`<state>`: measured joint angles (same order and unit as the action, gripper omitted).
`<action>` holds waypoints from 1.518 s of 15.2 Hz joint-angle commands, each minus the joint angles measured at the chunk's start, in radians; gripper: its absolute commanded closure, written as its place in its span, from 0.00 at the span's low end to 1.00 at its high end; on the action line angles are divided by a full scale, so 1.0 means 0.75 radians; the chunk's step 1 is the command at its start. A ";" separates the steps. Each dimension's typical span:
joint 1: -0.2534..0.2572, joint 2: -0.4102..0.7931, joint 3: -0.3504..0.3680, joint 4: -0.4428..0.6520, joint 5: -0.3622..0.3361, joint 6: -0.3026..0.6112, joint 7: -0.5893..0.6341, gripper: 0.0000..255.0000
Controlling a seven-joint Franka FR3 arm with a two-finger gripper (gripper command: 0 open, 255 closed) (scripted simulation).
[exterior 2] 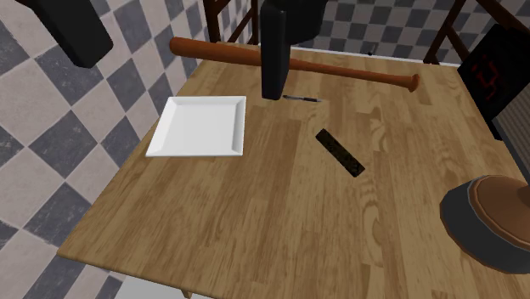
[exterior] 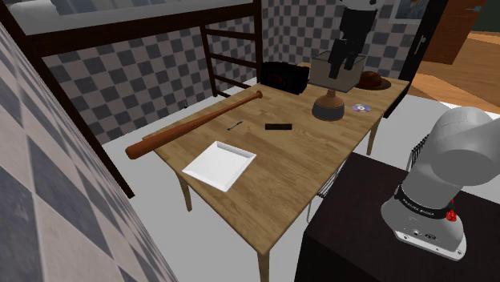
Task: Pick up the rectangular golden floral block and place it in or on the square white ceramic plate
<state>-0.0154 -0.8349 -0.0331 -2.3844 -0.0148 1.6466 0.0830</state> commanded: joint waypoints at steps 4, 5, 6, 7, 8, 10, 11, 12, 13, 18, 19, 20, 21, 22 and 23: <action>0.006 0.068 -0.067 -0.052 -0.046 0.111 -0.119 0.00; 0.008 0.095 -0.089 -0.066 -0.060 0.149 -0.158 0.00; 0.010 0.124 -0.112 -0.077 -0.074 0.187 -0.197 0.00; 0.012 0.156 -0.134 -0.086 -0.086 0.226 -0.236 0.00; 0.014 0.190 -0.156 -0.094 -0.099 0.265 -0.274 0.00; 0.020 0.264 -0.200 -0.102 -0.120 0.342 -0.352 0.00; 0.024 0.303 -0.222 -0.102 -0.129 0.381 -0.390 0.00; 0.028 0.345 -0.244 -0.101 -0.137 0.420 -0.429 0.00; 0.032 0.388 -0.265 -0.098 -0.143 0.458 -0.468 0.00; 0.062 0.628 -0.367 -0.050 -0.146 0.640 -0.668 0.00; 0.068 0.680 -0.385 -0.035 -0.140 0.674 -0.710 0.00; 0.075 0.733 -0.403 -0.017 -0.131 0.707 -0.753 0.00; 0.082 0.787 -0.420 0.002 -0.120 0.739 -0.797 0.00; 0.088 0.843 -0.435 0.023 -0.105 0.769 -0.842 0.00; 0.093 0.898 -0.449 0.047 -0.089 0.798 -0.888 0.00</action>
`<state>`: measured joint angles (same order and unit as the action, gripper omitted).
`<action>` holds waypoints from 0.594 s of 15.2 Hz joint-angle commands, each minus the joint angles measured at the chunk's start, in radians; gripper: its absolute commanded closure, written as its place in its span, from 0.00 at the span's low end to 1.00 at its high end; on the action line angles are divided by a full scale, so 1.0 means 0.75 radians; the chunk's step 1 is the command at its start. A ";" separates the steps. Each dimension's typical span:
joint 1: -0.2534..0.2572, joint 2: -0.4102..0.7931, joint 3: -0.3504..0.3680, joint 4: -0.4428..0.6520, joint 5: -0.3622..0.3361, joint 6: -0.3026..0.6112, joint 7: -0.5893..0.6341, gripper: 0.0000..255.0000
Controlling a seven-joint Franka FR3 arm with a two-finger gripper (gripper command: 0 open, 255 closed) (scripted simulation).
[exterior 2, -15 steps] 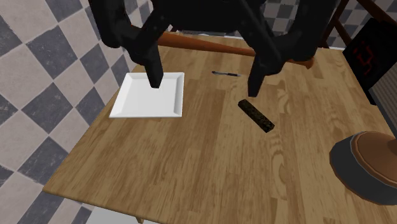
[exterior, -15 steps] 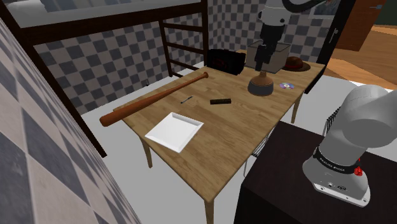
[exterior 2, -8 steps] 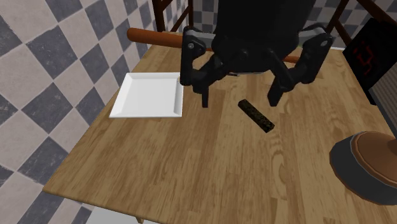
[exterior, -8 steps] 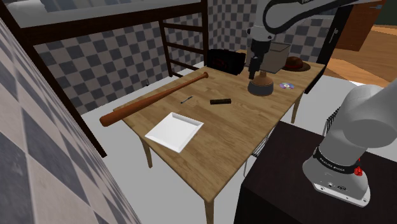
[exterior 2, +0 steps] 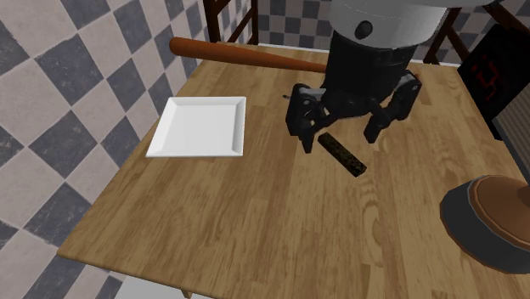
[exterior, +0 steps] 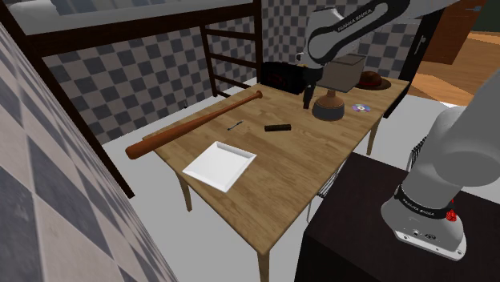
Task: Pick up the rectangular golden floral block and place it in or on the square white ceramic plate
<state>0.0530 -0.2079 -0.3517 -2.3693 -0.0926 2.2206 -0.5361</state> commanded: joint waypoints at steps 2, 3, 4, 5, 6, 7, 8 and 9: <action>0.009 0.176 -0.045 0.078 0.057 0.085 -0.156 0.00; 0.011 0.234 -0.053 0.107 0.080 0.109 -0.205 0.00; 0.010 0.292 -0.057 0.137 0.106 0.131 -0.253 0.00; 0.007 0.350 -0.060 0.169 0.132 0.151 -0.301 0.00; 0.002 0.408 -0.059 0.203 0.159 0.168 -0.348 0.00; -0.005 0.465 -0.055 0.239 0.186 0.184 -0.394 0.00; -0.015 0.523 -0.048 0.276 0.211 0.198 -0.439 0.00; -0.027 0.579 -0.039 0.316 0.235 0.210 -0.482 0.00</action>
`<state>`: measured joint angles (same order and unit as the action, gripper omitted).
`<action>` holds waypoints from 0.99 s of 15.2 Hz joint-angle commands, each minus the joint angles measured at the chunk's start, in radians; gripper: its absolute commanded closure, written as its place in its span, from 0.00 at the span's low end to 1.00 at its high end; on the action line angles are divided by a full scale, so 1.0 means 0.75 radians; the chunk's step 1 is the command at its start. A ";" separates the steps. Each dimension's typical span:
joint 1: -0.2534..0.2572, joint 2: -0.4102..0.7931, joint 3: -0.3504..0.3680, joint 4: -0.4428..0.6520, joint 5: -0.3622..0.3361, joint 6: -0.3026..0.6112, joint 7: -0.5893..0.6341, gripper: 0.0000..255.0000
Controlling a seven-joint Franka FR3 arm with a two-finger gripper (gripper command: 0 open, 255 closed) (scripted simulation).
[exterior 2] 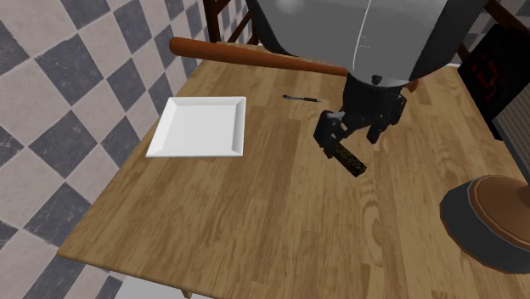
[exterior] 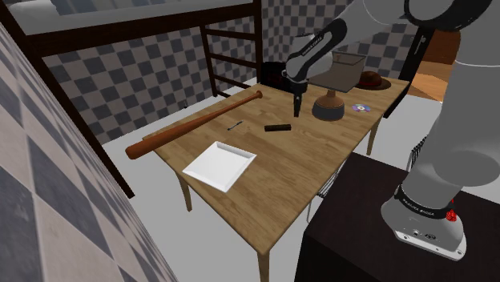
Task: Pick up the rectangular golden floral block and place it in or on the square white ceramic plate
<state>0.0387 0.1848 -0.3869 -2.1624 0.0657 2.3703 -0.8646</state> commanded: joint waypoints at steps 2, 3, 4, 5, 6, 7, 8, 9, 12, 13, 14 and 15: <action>-0.034 0.167 0.030 0.123 0.065 0.030 -0.123 0.00; -0.049 0.222 0.043 0.167 0.082 0.037 -0.159 0.00; -0.064 0.277 0.056 0.213 0.097 0.042 -0.192 0.00; -0.079 0.331 0.070 0.261 0.109 0.046 -0.224 0.00; -0.094 0.385 0.084 0.310 0.119 0.049 -0.253 0.00; -0.109 0.439 0.097 0.362 0.127 0.050 -0.281 0.00; -0.123 0.493 0.110 0.415 0.133 0.050 -0.306 0.00; -0.137 0.547 0.124 0.470 0.137 0.048 -0.330 0.00; -0.156 0.624 0.142 0.540 0.143 0.055 -0.358 0.00; -0.160 0.638 0.146 0.542 0.147 0.066 -0.360 0.00; -0.163 0.651 0.149 0.544 0.151 0.077 -0.363 0.00; -0.166 0.665 0.152 0.547 0.154 0.087 -0.365 0.00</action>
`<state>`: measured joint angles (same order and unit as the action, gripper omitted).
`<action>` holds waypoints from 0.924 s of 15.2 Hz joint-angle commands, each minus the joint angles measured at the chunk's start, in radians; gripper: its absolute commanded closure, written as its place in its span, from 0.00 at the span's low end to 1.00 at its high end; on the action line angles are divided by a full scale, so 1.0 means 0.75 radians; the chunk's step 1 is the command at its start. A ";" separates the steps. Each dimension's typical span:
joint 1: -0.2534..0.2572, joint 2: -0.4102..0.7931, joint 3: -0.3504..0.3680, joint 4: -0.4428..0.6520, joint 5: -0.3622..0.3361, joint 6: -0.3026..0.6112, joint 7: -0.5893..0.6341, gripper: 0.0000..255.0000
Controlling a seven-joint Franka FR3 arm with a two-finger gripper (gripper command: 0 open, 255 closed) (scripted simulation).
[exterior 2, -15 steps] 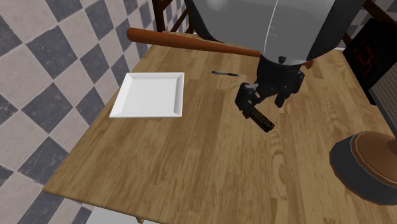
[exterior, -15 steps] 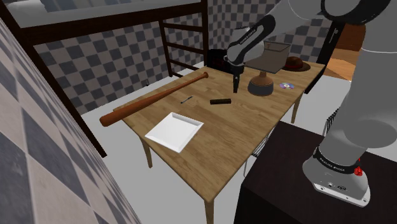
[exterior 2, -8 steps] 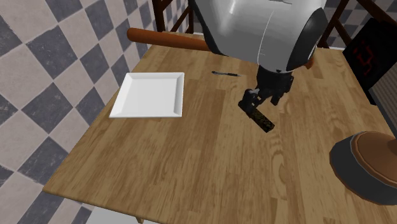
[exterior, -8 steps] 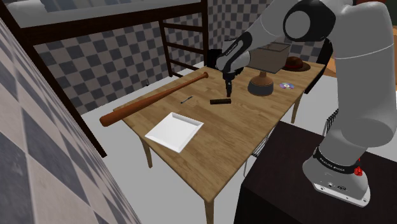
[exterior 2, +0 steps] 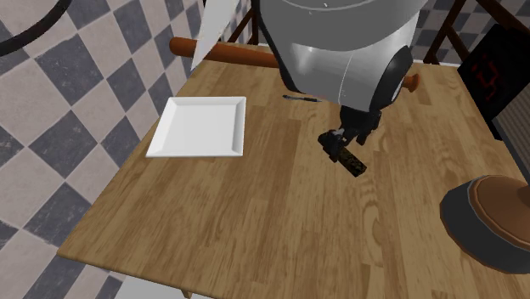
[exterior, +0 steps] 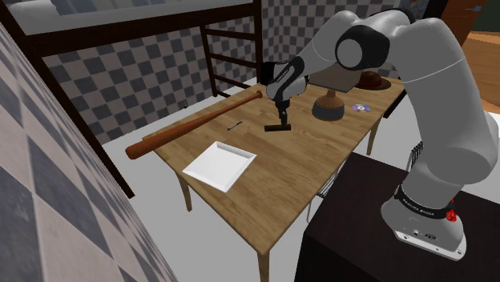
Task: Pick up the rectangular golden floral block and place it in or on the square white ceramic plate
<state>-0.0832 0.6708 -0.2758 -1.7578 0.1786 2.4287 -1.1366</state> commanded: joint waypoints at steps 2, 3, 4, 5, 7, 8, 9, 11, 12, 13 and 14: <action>-0.010 0.044 0.011 0.014 0.011 0.030 -0.006 0.00; -0.015 0.067 0.016 0.020 0.016 0.047 -0.010 0.00; -0.015 0.067 0.016 0.020 0.016 0.047 -0.010 0.00; -0.015 0.067 0.016 0.020 0.016 0.047 -0.010 0.00; -0.015 0.067 0.016 0.020 0.016 0.047 -0.010 0.00; -0.015 0.067 0.016 0.020 0.016 0.047 -0.010 0.00; -0.015 0.067 0.016 0.020 0.016 0.047 -0.010 0.00; -0.015 0.067 0.016 0.020 0.016 0.046 -0.010 0.00; -0.015 0.067 0.016 0.020 0.016 0.046 -0.010 1.00; -0.015 0.067 0.016 0.020 0.016 0.046 -0.010 1.00; -0.015 0.066 0.016 0.020 0.016 0.047 -0.010 1.00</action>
<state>-0.0944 0.7198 -0.2642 -1.7429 0.1905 2.4651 -1.1439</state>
